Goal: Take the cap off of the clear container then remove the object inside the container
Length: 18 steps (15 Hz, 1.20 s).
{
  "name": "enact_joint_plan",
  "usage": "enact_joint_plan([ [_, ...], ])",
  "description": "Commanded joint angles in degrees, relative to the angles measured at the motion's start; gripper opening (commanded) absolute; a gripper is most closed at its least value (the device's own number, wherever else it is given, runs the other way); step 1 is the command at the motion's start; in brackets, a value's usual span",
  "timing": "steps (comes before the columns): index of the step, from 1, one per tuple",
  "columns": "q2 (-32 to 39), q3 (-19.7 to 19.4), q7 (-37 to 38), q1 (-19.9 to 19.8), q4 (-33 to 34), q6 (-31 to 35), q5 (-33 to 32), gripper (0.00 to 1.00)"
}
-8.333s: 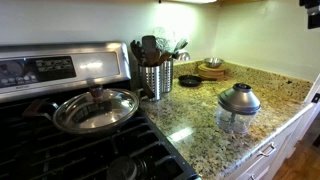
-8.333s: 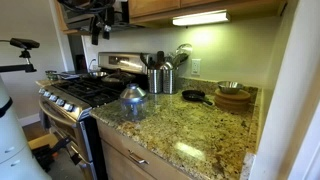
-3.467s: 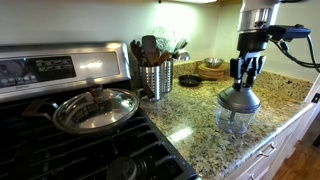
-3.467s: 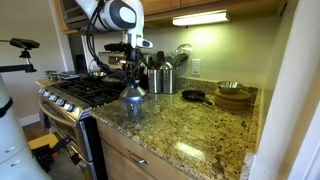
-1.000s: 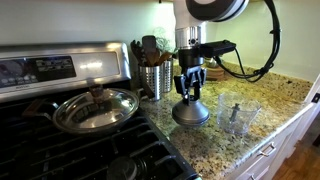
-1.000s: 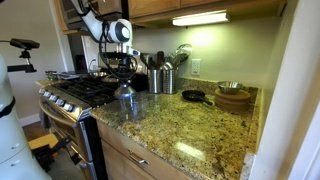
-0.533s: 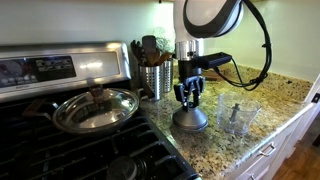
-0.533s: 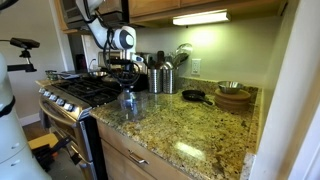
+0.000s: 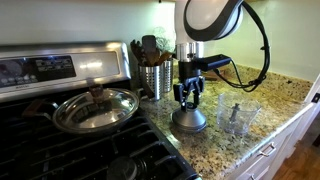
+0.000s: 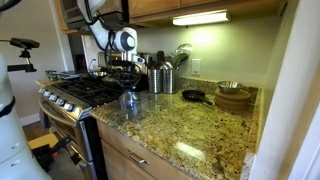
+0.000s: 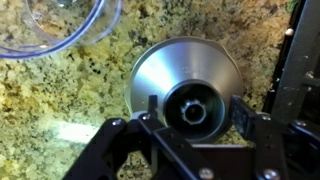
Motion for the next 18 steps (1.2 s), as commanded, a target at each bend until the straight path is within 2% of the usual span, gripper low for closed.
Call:
enact_joint_plan([
  [1, -4.55, -1.01, 2.22, 1.41, -3.49, 0.56, -0.72, 1.00],
  [6, -10.59, -0.60, 3.15, 1.45, -5.15, -3.93, -0.55, 1.00],
  [12, -17.27, -1.36, 6.41, -0.30, -6.65, -10.10, -0.40, 1.00],
  [18, -20.84, -4.07, 8.91, -3.47, -10.98, -9.55, 1.11, 1.00],
])
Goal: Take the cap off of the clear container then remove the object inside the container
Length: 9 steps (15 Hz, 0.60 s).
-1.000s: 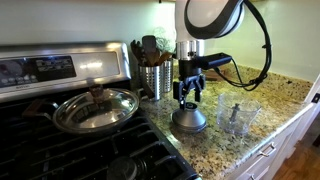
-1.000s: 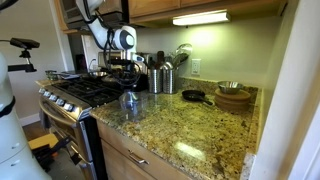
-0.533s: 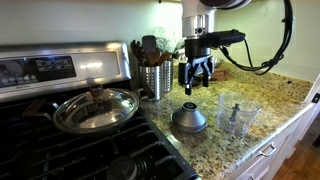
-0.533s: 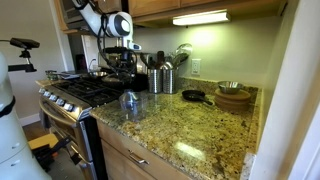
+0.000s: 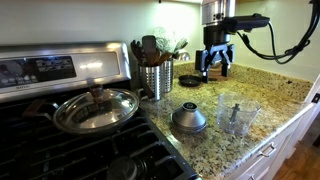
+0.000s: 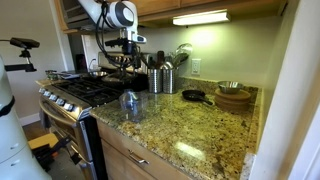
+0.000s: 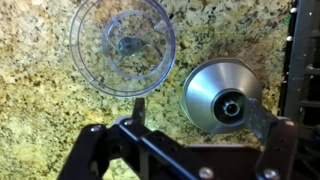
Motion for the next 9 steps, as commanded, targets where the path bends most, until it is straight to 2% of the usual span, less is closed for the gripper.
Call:
enact_joint_plan([
  [1, -4.06, -1.56, 1.94, -2.17, -5.16, 0.70, 2.02, 1.00],
  [2, -4.25, -1.97, 2.08, -2.71, -5.88, 0.76, 2.73, 1.00],
  [6, -5.63, -3.19, 1.99, -4.45, -10.09, 1.97, 6.58, 0.89],
  [8, -6.08, -3.55, 2.65, -5.05, -12.13, 3.20, 7.90, 0.91],
  [9, -6.29, -3.66, 2.83, -5.32, -13.33, 3.80, 8.76, 0.96],
])
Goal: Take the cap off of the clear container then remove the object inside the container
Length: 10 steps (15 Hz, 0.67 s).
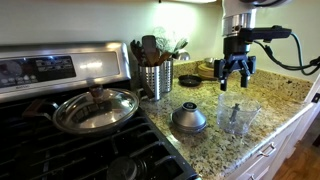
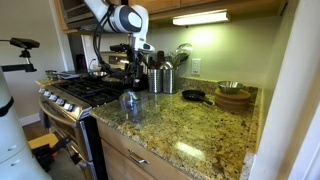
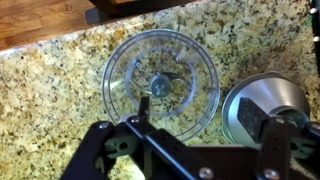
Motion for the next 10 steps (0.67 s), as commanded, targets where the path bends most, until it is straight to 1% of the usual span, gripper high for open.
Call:
enact_joint_plan([
  [1, -3.89, -0.56, 1.79, -0.79, -6.37, 3.36, 3.09, 0.99],
  [7, -3.98, -0.53, 2.77, -0.97, -12.11, 12.08, 4.51, 1.00],
  [9, -3.98, -0.42, 3.93, -0.90, -13.40, 15.01, 3.76, 0.92],
  [10, -4.01, -0.37, 4.69, -0.89, -13.94, 16.30, 3.26, 0.91],
])
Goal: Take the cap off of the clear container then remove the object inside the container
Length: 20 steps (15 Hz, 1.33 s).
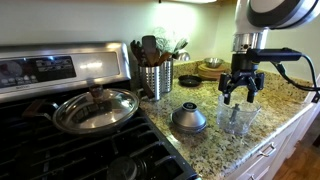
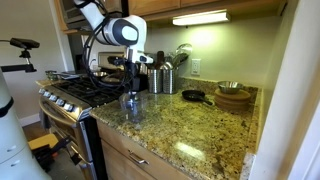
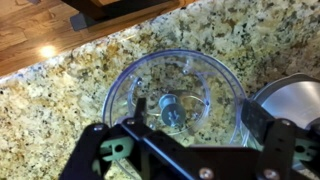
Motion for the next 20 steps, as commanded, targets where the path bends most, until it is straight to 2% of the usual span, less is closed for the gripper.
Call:
enact_joint_plan([
  [1, -2.87, 0.10, 3.00, -0.16, -4.26, 5.32, -0.60, 0.89],
  [5, -2.38, 0.10, 5.08, -0.24, -5.21, 8.62, -1.96, 0.85],
  [13, -0.33, -0.34, 10.85, -0.90, -5.92, 11.88, -7.58, 0.89],
  [17, 1.02, -0.69, 11.96, -1.25, -5.35, 12.29, -8.38, 0.72],
  [18, 1.44, -0.82, 11.80, -1.28, -5.10, 12.33, -8.15, 0.64],
  [20, 2.22, -0.99, 11.43, -1.18, -4.78, 12.60, -7.84, 0.61],
])
